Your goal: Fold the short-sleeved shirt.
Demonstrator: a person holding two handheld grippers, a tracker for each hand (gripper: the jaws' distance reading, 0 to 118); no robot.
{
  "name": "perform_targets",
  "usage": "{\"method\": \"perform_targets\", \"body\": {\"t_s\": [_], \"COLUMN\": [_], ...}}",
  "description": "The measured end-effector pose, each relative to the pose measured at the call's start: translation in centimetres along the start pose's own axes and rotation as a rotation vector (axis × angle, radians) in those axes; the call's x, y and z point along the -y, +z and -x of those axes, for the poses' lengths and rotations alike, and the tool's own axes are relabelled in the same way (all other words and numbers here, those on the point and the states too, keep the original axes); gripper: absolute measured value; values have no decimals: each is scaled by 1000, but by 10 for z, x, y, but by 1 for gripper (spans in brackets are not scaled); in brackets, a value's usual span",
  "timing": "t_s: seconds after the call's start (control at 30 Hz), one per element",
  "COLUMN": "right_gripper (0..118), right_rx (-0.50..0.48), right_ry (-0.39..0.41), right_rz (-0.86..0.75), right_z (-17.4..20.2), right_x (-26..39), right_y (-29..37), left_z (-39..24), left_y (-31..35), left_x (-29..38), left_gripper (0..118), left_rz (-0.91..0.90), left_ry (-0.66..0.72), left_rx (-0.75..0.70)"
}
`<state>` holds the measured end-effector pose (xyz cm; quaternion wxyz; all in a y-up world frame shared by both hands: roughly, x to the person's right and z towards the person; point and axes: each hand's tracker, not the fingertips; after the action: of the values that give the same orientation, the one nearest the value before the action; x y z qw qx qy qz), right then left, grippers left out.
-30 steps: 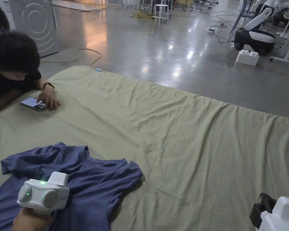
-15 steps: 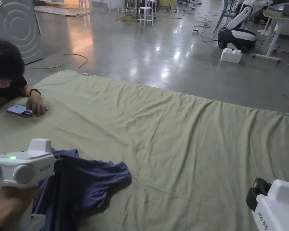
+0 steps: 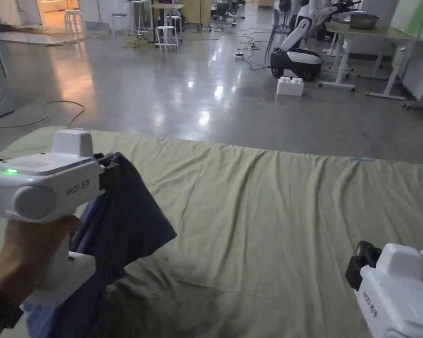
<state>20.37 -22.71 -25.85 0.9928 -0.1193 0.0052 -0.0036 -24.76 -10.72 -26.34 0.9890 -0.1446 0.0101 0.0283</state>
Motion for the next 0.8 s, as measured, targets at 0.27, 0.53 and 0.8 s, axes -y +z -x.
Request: {"method": "perform_targets", "body": {"t_s": [0.27, 0.53, 0.8], "right_gripper": [3, 3, 3], "right_rx": [71, 142, 162], "right_ry": [-25, -45, -38], "right_rz": [-30, -23, 13], "right_z": [-38, -74, -88], "right_x": [-5, 1, 12], "right_y": [18, 33, 37], "left_z": [-118, -235, -261], "left_y": [-27, -48, -51], "left_x": [-16, 60, 152], "left_gripper": [4, 4, 14], "left_rz": [-20, 152, 334], "left_ry": [-66, -98, -61], "left_rx": [275, 480, 531]}}
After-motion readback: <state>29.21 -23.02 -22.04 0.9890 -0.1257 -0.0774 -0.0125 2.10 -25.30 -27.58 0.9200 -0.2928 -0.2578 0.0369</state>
